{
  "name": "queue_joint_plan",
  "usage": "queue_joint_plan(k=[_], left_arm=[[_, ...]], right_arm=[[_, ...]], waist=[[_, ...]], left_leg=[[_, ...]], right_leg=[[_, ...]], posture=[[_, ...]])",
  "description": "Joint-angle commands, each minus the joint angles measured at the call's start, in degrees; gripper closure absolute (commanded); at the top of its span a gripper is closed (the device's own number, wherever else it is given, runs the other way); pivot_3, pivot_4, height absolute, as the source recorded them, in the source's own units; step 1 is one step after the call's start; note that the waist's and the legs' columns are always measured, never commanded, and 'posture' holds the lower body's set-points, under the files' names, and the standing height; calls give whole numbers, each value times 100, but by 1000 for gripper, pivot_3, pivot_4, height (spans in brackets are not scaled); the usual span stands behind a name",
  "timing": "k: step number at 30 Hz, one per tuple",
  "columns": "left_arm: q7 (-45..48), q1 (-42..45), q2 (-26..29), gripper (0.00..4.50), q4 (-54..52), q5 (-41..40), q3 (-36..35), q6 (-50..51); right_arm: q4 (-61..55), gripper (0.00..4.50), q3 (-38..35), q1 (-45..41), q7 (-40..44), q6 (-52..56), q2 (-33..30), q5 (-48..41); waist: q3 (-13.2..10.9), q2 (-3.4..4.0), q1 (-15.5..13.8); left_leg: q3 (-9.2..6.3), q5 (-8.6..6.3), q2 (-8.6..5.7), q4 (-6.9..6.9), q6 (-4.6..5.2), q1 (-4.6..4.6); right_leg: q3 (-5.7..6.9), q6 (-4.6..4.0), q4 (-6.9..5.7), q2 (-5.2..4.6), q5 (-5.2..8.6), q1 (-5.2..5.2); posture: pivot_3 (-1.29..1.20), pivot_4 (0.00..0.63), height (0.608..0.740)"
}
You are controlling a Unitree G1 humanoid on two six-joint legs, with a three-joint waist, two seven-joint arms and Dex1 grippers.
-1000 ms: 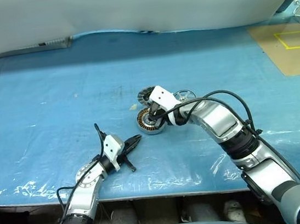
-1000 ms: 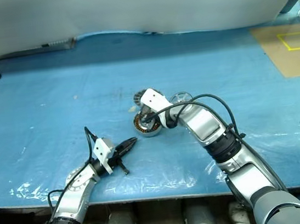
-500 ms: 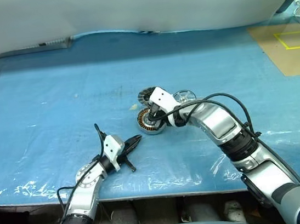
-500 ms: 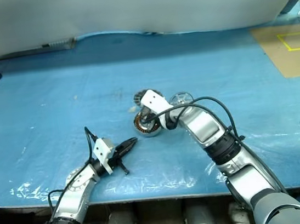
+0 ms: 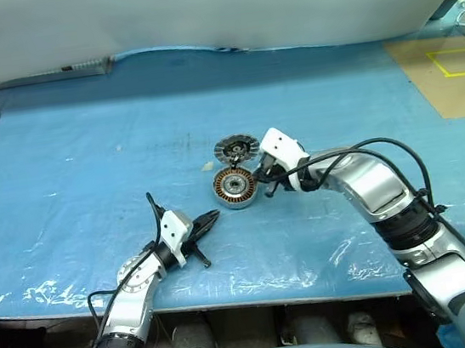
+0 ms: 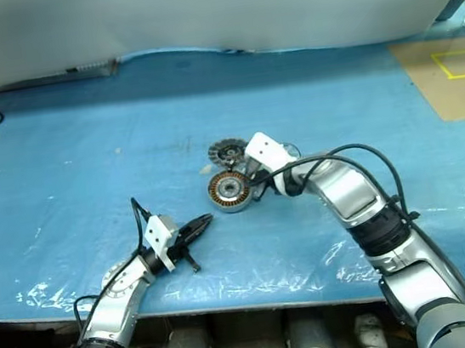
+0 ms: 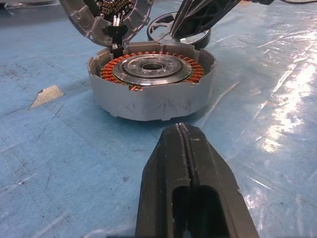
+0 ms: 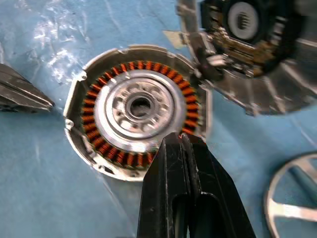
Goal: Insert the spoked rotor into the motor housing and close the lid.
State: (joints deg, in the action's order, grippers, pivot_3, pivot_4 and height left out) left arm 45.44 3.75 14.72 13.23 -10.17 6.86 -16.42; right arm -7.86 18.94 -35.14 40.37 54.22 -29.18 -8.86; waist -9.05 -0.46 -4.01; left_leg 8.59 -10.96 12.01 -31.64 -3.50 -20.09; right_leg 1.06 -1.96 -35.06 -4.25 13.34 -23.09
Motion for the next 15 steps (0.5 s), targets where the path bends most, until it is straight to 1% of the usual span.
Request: queue_joint_plan(k=[1, 3, 6, 11, 15], left_arm=[[23, 0, 6, 4500, -99, -48, 27, -25], [30, 19, 6, 4500, -103, -53, 28, -9], [29, 50, 9, 4500, -114, -61, 17, 13], [27, 51, 23, 4500, -122, -62, 2, 27], [32, 62, 20, 4500, -103, -58, 4, 20]], right_arm=[[342, 4491, -321, -271, -137, -195, -148, 149], [661, 4491, -371, -375, -251, -333, -187, 249], [997, 3924, -407, -528, -396, -518, -187, 390], [1050, 2232, -419, -609, -533, -574, -199, 522], [887, 2232, -401, -529, -461, -520, -313, 546]], waist=[[0, 0, 2], [0, 0, 6], [0, 0, 6], [0, 0, 6], [0, 0, 6]], left_leg=[[0, 0, 0, -1, 0, 0], [0, 0, 0, -2, 0, 1], [1, 0, 0, -3, 0, 0], [1, 0, 0, -1, 0, -5], [1, 0, 0, -2, 0, -4]], right_leg=[[0, 0, 0, 0, 0, 0], [0, 0, -2, 0, 0, 0], [0, -1, -2, 0, 0, 0], [0, -1, -2, 1, 0, -5], [0, -1, -2, 1, 0, -5]], posture=[[0, 150, 740], [0, 150, 740], [0, 150, 740], [0, 150, 740], [0, 150, 740]])
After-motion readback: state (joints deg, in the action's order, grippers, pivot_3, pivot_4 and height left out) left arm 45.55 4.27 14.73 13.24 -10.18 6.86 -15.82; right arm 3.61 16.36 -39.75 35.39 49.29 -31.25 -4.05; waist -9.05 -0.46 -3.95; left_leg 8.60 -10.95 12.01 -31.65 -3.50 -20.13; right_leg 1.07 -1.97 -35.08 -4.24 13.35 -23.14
